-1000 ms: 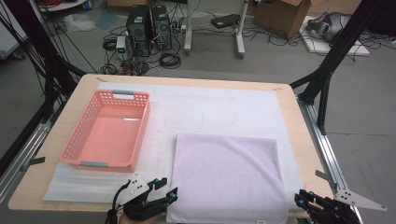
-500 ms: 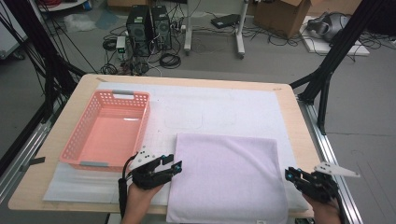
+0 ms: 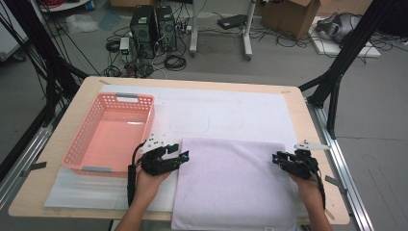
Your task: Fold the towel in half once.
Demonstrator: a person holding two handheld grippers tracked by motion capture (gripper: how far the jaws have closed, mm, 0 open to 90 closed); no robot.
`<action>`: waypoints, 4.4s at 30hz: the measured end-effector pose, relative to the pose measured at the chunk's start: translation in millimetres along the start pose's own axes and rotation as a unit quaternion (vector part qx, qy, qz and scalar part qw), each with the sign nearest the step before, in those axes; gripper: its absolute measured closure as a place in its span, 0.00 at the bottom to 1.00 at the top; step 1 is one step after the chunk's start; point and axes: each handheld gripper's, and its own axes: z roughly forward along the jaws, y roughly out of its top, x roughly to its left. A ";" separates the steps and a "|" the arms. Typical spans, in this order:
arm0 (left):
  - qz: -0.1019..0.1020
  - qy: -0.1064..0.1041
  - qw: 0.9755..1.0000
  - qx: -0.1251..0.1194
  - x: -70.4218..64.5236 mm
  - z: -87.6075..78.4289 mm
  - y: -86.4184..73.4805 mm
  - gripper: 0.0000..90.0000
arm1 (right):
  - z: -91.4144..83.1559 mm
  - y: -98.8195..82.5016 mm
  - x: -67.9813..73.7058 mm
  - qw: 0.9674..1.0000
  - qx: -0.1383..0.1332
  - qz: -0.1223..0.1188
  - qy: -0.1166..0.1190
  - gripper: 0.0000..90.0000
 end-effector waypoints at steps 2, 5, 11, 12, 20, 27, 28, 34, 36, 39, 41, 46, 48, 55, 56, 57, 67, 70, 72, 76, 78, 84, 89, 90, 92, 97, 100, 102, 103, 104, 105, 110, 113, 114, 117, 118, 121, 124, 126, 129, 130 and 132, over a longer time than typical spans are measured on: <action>0.001 -0.001 1.000 0.000 2.9 5.9 3.4 0.51 | 9.7 6.1 -3.6 1.000 0.009 -0.006 -0.002 0.83; 0.002 0.004 1.000 -0.005 7.5 14.7 5.0 0.54 | 24.2 13.0 -11.3 1.000 0.022 -0.009 -0.018 0.89; -0.009 0.028 0.999 0.019 14.9 28.7 -0.2 0.54 | 29.2 15.5 -33.7 0.996 0.010 0.018 -0.082 0.99; -0.007 0.033 0.999 0.018 15.0 29.6 -0.4 0.53 | 27.5 15.1 -35.1 0.996 0.009 0.025 -0.083 0.98; -0.036 0.063 0.996 0.058 23.1 38.8 1.0 0.48 | -6.8 7.4 -25.9 0.997 -0.022 0.025 -0.063 0.69; -0.003 0.079 0.991 0.106 16.4 53.4 4.0 0.55 | -4.5 -7.0 -24.5 0.997 0.020 0.030 -0.062 0.52; 0.003 0.084 0.991 0.107 15.3 53.8 4.0 0.58 | -1.0 -7.8 -23.5 0.997 0.030 0.029 -0.061 0.51; 0.037 0.087 0.989 0.118 8.3 56.1 3.4 0.87 | 4.1 -3.7 -11.1 0.997 0.039 -0.013 -0.060 0.80; 0.028 0.095 0.988 0.117 5.8 57.0 3.3 0.92 | 4.8 -3.0 -6.7 0.998 0.044 -0.021 -0.049 0.92; -0.007 0.090 0.989 0.116 9.7 56.5 4.8 0.95 | 3.8 -3.8 -11.3 0.999 0.040 -0.001 -0.032 0.95; -0.020 0.097 0.989 0.109 12.1 56.4 8.1 0.96 | 3.1 -4.8 -12.6 0.998 0.025 -0.016 -0.047 0.96; -0.009 0.112 0.991 0.078 21.0 61.0 33.2 0.96 | 3.1 10.0 -17.4 0.998 -0.011 -0.016 -0.066 0.96; -0.005 0.114 0.991 0.066 26.5 64.5 44.8 0.96 | 5.8 18.7 -23.2 0.997 -0.017 -0.012 -0.070 0.96; -0.004 0.126 0.991 0.033 39.6 83.8 69.3 0.96 | 17.6 50.7 -39.3 0.994 -0.044 -0.021 -0.098 0.96; -0.005 0.129 0.991 0.032 41.0 86.7 71.6 0.96 | 19.8 54.9 -40.1 0.992 -0.049 -0.030 -0.109 0.96; -0.006 0.129 0.991 0.031 42.8 89.3 74.3 0.96 | 22.0 58.8 -40.8 0.991 -0.053 -0.032 -0.117 0.96; -0.007 0.132 0.991 0.022 62.7 100.6 100.1 0.96 | 40.1 86.8 -53.1 0.989 -0.070 -0.024 -0.128 0.95; -0.015 0.134 0.991 0.013 69.8 101.9 103.6 0.96 | 45.8 93.3 -55.5 0.989 -0.070 -0.020 -0.128 0.95; -0.007 0.136 0.991 0.014 72.1 103.9 104.9 0.96 | 50.5 96.8 -56.5 0.989 -0.072 -0.019 -0.128 0.95; -0.014 0.129 0.991 0.005 75.8 106.1 105.3 0.96 | 57.6 101.2 -60.1 0.989 -0.074 -0.008 -0.128 0.95; -0.030 0.120 0.992 0.009 78.5 107.2 102.6 0.92 | 61.3 101.9 -61.6 0.990 -0.071 -0.005 -0.123 0.93; -0.032 0.116 0.992 0.031 76.2 105.6 98.7 0.65 | 62.3 98.7 -66.5 0.993 -0.044 0.016 -0.106 0.72; -0.026 0.098 0.994 0.033 65.8 100.0 94.9 0.57 | 51.3 99.9 -60.9 0.995 -0.037 0.015 -0.094 0.68; -0.022 0.093 0.995 0.038 63.1 98.5 94.9 0.57 | 48.2 99.7 -59.2 0.995 -0.034 0.011 -0.091 0.67; -0.011 0.090 0.996 0.020 56.9 92.6 92.9 0.58 | 41.8 98.0 -56.1 0.996 -0.031 0.009 -0.085 0.67; -0.015 0.076 0.997 0.021 48.4 80.9 90.3 0.56 | 21.5 90.4 -51.9 0.996 -0.025 0.006 -0.080 0.64; -0.007 0.063 0.998 -0.003 37.5 73.5 86.8 0.54 | 9.8 82.1 -48.0 0.997 -0.029 0.008 -0.074 0.60; -0.007 0.055 0.998 -0.007 31.6 68.5 83.3 0.54 | 4.3 75.8 -46.4 0.997 -0.025 0.013 -0.068 0.57; -0.006 0.054 0.998 -0.001 28.7 66.7 81.5 0.53 | 1.5 72.3 -45.1 0.997 -0.026 0.013 -0.067 0.57; -0.005 0.054 0.999 -0.004 26.1 64.4 78.6 0.50 | -1.3 68.8 -43.6 0.997 -0.026 0.012 -0.066 0.56; -0.004 0.052 0.999 -0.008 23.9 61.9 75.4 0.50 | -3.9 65.0 -42.0 0.997 -0.025 0.014 -0.066 0.54; -0.006 0.058 0.998 0.006 17.9 48.0 59.1 0.48 | -14.6 41.6 -30.8 0.998 -0.025 0.015 -0.058 0.47; -0.002 0.060 0.998 -0.009 12.0 37.3 49.5 0.49 | -22.4 25.9 -24.7 0.998 -0.023 0.017 -0.056 0.47; -0.005 0.057 0.998 -0.008 10.0 33.8 46.1 0.49 | -25.2 20.7 -23.2 0.998 -0.023 0.016 -0.055 0.47; -0.002 0.060 0.998 0.006 6.1 24.8 35.5 0.49 | -34.6 4.3 -16.9 0.998 -0.020 0.017 -0.054 0.49; -0.005 0.062 0.998 0.008 4.8 21.7 30.8 0.49 | -37.1 0.6 -15.3 0.998 -0.019 0.017 -0.053 0.50; -0.007 0.064 0.998 0.017 1.6 13.8 21.6 0.50 | -47.0 -12.6 -10.0 0.998 -0.021 0.018 -0.050 0.55; -0.003 0.062 0.998 0.019 -5.5 4.2 8.7 0.52 | -55.8 -23.4 -4.2 0.999 -0.021 0.015 -0.046 0.59; -0.001 0.059 0.998 0.024 -9.0 -0.8 0.4 0.52 | -60.3 -29.9 0.8 0.999 -0.022 0.015 -0.041 0.61; -0.005 0.058 0.998 0.029 -12.8 -9.8 -12.9 0.53 | -63.9 -39.4 8.4 0.999 -0.022 0.019 -0.028 0.63; -0.010 0.055 0.998 0.034 -13.2 -13.7 -17.3 0.55 | -63.8 -41.3 9.9 0.999 -0.022 0.020 -0.027 0.63; -0.019 0.061 0.997 0.033 -13.5 -19.2 -22.4 0.56 | -62.7 -45.1 13.3 0.999 -0.017 0.020 -0.025 0.63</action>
